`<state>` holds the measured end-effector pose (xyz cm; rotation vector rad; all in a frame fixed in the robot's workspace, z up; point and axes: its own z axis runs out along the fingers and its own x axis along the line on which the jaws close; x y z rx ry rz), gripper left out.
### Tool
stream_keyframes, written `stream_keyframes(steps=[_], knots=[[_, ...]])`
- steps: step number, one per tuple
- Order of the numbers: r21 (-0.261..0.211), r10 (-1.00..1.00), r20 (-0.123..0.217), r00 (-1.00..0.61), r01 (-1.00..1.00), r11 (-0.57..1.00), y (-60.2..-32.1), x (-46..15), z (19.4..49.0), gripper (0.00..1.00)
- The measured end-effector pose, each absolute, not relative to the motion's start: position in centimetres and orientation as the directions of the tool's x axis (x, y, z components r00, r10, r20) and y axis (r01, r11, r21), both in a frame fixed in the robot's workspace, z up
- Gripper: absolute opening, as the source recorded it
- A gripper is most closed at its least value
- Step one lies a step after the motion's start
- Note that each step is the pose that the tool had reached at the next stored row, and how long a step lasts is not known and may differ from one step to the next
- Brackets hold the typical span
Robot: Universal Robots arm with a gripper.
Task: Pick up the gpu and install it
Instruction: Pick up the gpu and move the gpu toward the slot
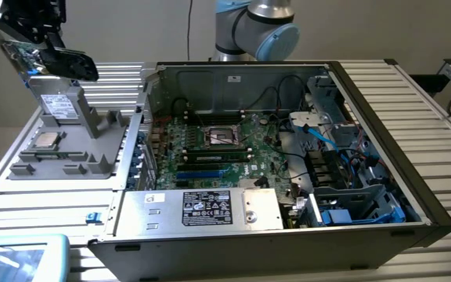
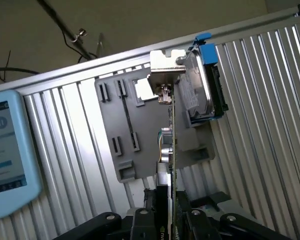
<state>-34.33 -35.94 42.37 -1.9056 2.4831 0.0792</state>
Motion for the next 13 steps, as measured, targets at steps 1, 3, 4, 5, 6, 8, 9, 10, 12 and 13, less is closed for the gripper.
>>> stream_keyframes(steps=[1, 3, 4, 5, 6, 8, 9, 10, 12, 13], knots=[[0.032, -0.970, -0.039, -0.242, -0.970, 0.240, -35.94, -34.32, 42.34, 0.27], [0.028, -0.978, -0.040, -0.207, -0.978, 0.206, -35.94, -34.33, 42.27, 0.27], [0.025, -0.981, -0.040, -0.190, -0.982, 0.189, -35.94, -34.33, 42.24, 0.27], [0.021, -0.984, -0.041, -0.174, -0.985, 0.173, -35.94, -34.33, 42.19, 0.27], [0.016, -0.987, -0.042, -0.157, -0.987, 0.157, -35.94, -34.33, 42.16, 0.27], [0.007, -0.991, -0.043, -0.127, -0.992, 0.126, -35.94, -34.33, 42.11, 0.27], [0.002, -0.993, -0.043, -0.112, -0.994, 0.112, -35.94, -34.33, 42.10, 0.27], [-0.002, -0.994, -0.044, -0.104, -0.995, 0.105, -35.94, -34.32, 42.10, 0.27], [-0.002, -0.994, -0.044, -0.104, -0.995, 0.104, -35.94, -34.32, 42.09, 0.27], [-0.002, -0.994, -0.044, -0.104, -0.995, 0.104, -35.94, -34.32, 42.09, 0.27]])
